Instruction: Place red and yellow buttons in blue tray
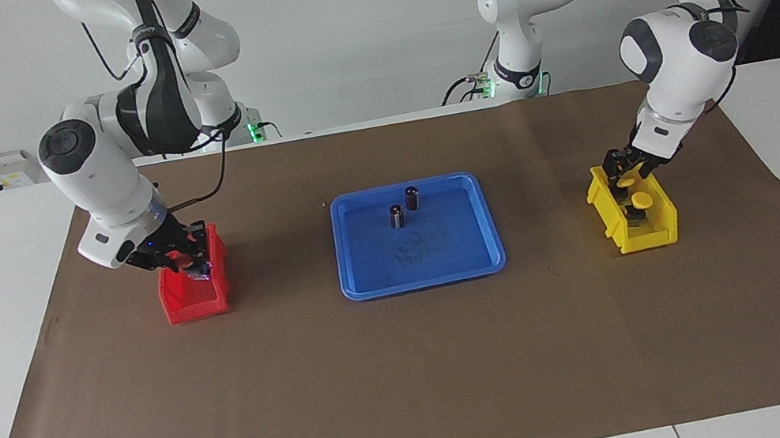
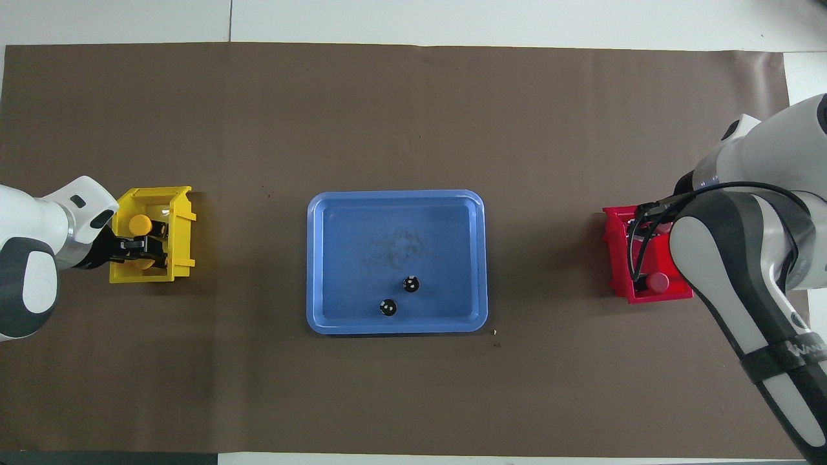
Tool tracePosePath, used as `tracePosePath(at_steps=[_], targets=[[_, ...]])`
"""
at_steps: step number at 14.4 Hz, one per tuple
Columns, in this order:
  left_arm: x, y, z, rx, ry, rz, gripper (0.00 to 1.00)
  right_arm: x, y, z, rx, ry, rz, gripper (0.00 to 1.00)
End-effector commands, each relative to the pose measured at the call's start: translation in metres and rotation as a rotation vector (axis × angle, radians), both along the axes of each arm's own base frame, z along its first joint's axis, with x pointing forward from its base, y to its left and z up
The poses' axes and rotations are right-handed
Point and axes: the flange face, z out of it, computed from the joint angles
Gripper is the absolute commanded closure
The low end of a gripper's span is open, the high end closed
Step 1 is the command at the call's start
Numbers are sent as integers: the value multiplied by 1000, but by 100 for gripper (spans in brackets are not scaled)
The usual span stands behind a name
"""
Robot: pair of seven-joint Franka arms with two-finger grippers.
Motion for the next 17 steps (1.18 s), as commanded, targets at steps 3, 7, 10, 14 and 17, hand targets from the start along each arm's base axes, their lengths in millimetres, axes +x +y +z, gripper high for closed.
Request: tracePosePath(at_steps=[3, 7, 10, 14, 17], targets=[[-3, -2, -5, 14, -12, -4, 38, 22, 83, 32, -6, -18, -43, 74], [-6, -1, -7, 15, -4, -3, 61, 15, 194, 24, 129, -103, -259, 75], [-5, -1, -6, 14, -3, -4, 72, -3, 276, -5, 145, -118, -323, 75], [10, 7, 27, 10, 52, 8, 74, -39, 370, -68, 81, -136, -314, 74], [3, -12, 110, 19, 77, -6, 74, -40, 384, -89, 69, -177, -354, 74]])
